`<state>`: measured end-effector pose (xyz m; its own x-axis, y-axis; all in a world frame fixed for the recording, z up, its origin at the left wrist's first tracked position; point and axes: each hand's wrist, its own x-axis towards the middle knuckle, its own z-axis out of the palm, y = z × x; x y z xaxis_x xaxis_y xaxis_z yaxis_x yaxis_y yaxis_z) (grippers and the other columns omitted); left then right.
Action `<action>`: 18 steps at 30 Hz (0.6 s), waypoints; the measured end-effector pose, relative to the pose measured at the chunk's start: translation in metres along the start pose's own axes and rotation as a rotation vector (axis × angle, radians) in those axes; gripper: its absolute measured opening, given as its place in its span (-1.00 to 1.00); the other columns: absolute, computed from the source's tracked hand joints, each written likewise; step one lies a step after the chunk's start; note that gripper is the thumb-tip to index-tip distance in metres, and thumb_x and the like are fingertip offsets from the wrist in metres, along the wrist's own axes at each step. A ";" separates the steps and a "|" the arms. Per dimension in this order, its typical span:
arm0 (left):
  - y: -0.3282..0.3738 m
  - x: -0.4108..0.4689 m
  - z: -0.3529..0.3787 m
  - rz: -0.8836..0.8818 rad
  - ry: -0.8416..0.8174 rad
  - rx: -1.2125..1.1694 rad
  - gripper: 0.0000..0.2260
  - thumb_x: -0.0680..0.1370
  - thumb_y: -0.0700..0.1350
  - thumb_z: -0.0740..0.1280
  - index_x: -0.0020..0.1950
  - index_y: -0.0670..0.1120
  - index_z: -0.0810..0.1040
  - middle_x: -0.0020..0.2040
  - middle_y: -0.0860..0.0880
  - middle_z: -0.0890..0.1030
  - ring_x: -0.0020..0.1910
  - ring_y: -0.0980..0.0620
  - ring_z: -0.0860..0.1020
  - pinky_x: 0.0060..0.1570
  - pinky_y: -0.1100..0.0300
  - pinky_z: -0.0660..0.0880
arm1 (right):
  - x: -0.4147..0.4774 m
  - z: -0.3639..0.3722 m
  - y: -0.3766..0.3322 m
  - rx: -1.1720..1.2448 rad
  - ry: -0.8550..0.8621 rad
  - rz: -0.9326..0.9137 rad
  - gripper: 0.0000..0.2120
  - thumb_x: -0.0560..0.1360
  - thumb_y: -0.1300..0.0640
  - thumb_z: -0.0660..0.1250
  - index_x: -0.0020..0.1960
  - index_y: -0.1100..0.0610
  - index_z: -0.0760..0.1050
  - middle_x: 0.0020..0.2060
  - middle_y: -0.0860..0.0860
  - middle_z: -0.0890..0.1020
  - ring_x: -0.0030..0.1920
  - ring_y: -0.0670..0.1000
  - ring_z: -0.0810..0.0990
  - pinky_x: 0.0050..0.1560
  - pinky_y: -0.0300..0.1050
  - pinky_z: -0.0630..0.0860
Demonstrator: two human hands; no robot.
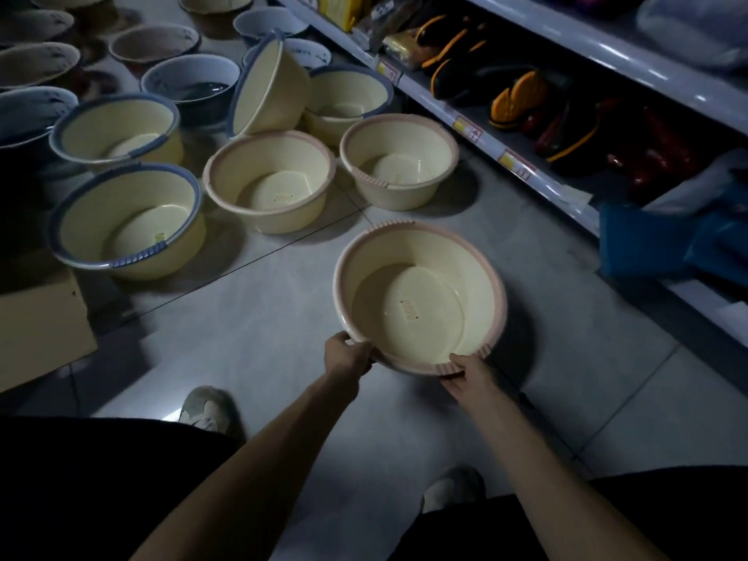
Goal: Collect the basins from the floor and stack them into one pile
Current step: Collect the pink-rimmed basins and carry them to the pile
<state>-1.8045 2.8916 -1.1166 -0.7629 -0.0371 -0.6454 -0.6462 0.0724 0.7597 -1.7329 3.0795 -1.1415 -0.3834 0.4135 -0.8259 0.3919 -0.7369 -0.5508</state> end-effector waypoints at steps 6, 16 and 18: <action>0.032 0.042 0.053 -0.003 -0.128 0.054 -0.74 0.52 -0.36 0.39 0.20 -0.33 0.54 -0.06 -0.33 0.67 -0.17 -0.20 0.71 -0.39 0.16 0.51 | 0.033 0.007 -0.056 0.053 0.093 -0.115 -0.55 0.55 0.41 0.24 0.42 0.22 0.42 0.09 0.16 0.57 -0.18 0.04 0.55 -0.27 -0.07 0.49; 0.098 0.132 0.133 0.075 -0.435 0.285 -0.78 0.54 -0.25 0.44 0.14 -0.29 0.57 -0.11 -0.22 0.74 -0.20 -0.06 0.75 -0.35 0.20 0.52 | 0.114 0.026 -0.126 0.020 0.398 -0.244 -0.51 0.39 0.19 0.27 0.33 0.13 0.42 -0.09 0.15 0.59 -0.23 0.12 0.60 -0.09 0.05 0.64; 0.103 0.149 0.142 0.079 -0.507 0.384 -0.78 0.55 -0.19 0.44 0.12 -0.30 0.63 -0.09 -0.18 0.75 -0.13 -0.04 0.75 -0.29 0.20 0.58 | 0.178 -0.001 -0.120 -0.080 0.451 -0.306 -0.31 0.14 -0.03 0.28 0.27 0.11 0.52 0.09 0.12 0.65 -0.01 0.14 0.67 0.01 0.10 0.68</action>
<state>-1.9822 3.0353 -1.1454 -0.6438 0.4521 -0.6174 -0.4637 0.4113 0.7847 -1.8476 3.2422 -1.2227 -0.1002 0.8035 -0.5869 0.3881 -0.5116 -0.7666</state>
